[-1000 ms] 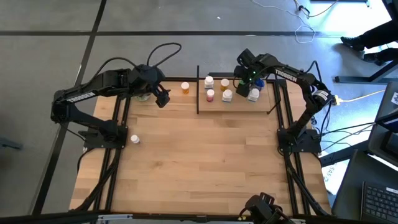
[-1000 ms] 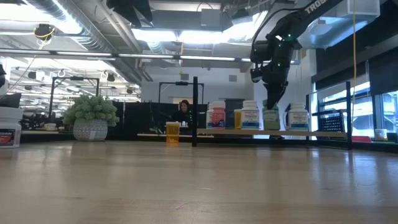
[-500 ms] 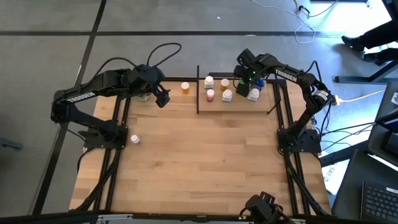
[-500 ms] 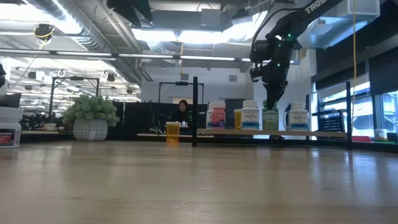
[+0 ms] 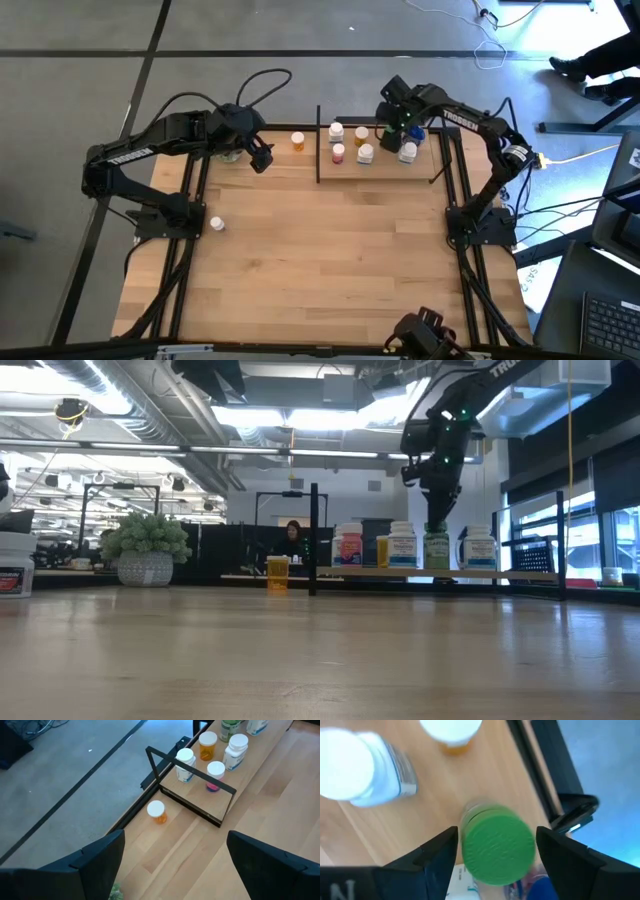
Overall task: Pick and place medicine bottles onto shelf by color
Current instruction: Put the green medicine bottle on the shelf, then put the orange medicine bottle on the shelf
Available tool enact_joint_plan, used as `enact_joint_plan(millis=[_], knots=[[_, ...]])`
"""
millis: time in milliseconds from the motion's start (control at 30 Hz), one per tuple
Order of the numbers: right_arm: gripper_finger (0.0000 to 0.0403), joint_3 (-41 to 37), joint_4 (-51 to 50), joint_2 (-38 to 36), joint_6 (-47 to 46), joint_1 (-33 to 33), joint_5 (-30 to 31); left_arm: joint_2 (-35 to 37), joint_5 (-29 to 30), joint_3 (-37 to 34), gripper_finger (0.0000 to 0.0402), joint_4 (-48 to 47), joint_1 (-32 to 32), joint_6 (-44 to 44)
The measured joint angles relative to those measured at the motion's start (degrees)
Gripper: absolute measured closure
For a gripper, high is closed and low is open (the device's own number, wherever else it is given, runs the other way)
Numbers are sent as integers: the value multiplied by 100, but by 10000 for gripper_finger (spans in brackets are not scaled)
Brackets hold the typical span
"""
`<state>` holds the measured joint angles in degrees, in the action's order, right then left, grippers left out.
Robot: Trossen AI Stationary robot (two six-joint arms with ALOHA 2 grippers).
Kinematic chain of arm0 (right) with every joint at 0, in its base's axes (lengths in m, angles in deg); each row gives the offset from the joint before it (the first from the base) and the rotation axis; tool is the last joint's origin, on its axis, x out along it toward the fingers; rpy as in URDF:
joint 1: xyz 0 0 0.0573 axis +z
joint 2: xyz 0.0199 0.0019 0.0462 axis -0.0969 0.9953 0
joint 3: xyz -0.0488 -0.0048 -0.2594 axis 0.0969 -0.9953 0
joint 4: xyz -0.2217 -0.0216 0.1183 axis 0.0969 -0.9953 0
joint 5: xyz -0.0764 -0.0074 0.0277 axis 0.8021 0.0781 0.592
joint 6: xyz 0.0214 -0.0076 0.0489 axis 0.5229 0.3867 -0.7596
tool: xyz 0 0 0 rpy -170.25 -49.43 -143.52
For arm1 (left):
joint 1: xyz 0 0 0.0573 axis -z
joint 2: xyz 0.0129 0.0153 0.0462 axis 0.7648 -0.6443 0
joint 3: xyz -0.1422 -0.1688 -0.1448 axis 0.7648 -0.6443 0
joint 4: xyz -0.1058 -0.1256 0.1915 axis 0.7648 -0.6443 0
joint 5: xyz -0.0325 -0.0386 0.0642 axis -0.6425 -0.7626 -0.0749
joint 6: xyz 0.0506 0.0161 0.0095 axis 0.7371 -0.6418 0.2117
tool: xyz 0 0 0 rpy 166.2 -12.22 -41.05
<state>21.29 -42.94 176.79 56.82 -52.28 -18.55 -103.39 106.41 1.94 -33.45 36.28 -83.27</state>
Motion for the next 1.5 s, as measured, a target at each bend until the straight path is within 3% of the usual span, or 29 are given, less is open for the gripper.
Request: enact_joint_plan(millis=[433,700,900,1167,1333,1500], knots=[[133,1216,-1026,0,-167,47,-51,0,0,-2,56,-25,1,-7],[134,2032,-1332,-270,-411,411,-1296,1,-1,-2,56,-622,1,-356],[134,2071,-1221,-709,-320,920,-1442,2,-278,-2,56,-1341,2,-1097],[134,2067,-926,-931,13,1596,-2538,2,-1212,-4,56,-2520,4,-2351],[134,2058,-906,-952,44,1791,-2817,2,-1197,-4,56,-2807,-2,-3098],[134,2058,-835,-951,44,1813,-2812,2,-869,-4,56,-2366,-134,-3069]])
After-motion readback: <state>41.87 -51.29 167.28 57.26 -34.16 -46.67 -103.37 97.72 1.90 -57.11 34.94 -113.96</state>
